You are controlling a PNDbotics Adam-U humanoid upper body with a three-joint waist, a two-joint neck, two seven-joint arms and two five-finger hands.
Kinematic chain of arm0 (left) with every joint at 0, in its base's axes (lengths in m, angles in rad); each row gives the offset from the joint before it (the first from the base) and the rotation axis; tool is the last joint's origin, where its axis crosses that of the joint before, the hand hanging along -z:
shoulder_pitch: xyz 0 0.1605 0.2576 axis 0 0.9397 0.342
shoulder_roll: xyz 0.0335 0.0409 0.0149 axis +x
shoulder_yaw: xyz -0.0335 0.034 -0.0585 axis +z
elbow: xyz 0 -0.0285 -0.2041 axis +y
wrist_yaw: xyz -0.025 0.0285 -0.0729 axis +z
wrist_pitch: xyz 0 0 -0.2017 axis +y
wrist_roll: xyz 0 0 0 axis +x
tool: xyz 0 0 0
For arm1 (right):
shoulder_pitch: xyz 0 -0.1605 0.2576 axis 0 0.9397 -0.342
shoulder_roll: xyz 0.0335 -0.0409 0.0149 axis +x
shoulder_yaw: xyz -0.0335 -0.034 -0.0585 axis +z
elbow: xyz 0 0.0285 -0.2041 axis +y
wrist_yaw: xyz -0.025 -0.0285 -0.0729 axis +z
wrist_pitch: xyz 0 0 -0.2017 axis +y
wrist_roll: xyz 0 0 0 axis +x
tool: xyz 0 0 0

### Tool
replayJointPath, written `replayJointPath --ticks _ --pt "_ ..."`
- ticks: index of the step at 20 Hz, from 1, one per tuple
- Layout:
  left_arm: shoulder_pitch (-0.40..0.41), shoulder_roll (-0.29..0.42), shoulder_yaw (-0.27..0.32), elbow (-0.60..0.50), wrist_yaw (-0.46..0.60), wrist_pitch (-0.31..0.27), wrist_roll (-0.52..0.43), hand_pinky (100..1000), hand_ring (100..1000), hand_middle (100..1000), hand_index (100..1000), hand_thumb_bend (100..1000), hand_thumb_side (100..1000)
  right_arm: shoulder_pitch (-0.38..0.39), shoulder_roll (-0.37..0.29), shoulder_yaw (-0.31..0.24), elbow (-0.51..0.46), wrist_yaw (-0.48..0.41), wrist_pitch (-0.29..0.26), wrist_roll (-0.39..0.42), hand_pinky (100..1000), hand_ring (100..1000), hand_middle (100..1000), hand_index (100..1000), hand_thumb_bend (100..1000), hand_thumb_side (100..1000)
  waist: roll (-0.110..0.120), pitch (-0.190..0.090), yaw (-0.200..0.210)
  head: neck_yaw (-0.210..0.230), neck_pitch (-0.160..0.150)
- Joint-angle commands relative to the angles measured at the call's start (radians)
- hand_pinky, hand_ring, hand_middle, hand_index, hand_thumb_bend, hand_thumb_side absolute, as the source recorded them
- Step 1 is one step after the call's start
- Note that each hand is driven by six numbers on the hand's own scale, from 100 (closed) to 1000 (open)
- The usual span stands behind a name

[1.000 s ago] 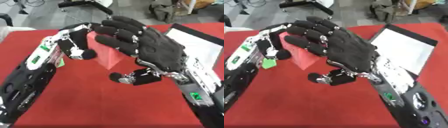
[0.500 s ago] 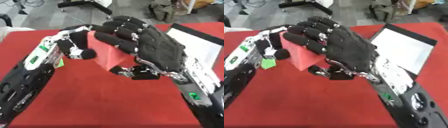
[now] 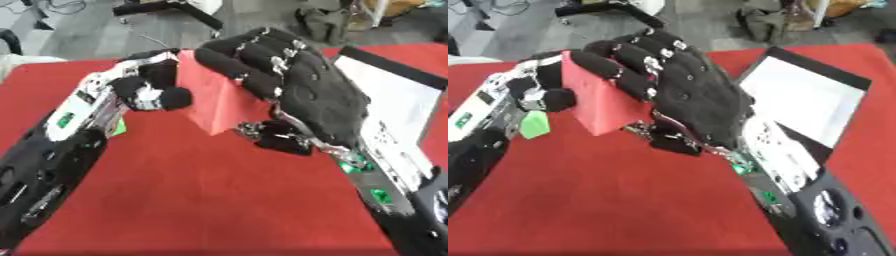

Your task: Pick up the objects with one hand, pass them to the other hand, and then place them into the box on the other side of the table.

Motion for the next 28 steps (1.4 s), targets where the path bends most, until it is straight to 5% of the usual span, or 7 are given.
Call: replayJointPath --ticks 1,5,10,18,25,28 --pt "-0.015 0.014 0.016 -0.036 0.026 0.005 -0.009 816 558 556 700 334 360 -0.013 -0.012 -0.013 0.024 -0.018 0.002 -0.019 700 495 268 366 100 100 0.000 -0.011 0.000 -0.003 -0.003" --pt "-0.013 0.001 0.033 -0.030 0.032 0.004 -0.009 820 574 583 728 517 504 -0.017 -0.013 -0.005 0.034 -0.035 -0.028 0.006 715 510 305 340 100 153 -0.001 -0.011 0.002 -0.006 -0.003" --pt "-0.015 -0.021 0.062 -0.008 0.025 -0.003 -0.009 823 593 606 751 630 640 -0.029 -0.017 0.009 0.039 -0.059 -0.076 0.060 736 534 345 336 100 181 -0.003 -0.011 0.004 -0.009 -0.003" --pt "-0.017 -0.072 0.184 0.107 -0.054 -0.049 -0.006 825 635 651 779 711 684 -0.054 -0.035 0.015 0.021 -0.119 -0.131 0.127 742 554 382 361 100 161 -0.007 -0.012 0.006 -0.038 -0.003" --pt "0.069 -0.047 0.385 0.218 -0.300 -0.153 0.287 826 646 664 787 634 683 0.013 -0.170 -0.123 0.060 -0.347 0.079 0.048 682 520 351 414 100 303 -0.008 -0.012 0.004 -0.084 -0.003" --pt "0.138 -0.034 0.452 0.216 -0.402 -0.175 0.394 826 644 665 793 569 686 0.031 -0.245 -0.211 0.185 -0.436 0.199 -0.017 648 499 333 438 100 397 -0.007 -0.011 0.008 -0.114 -0.003"
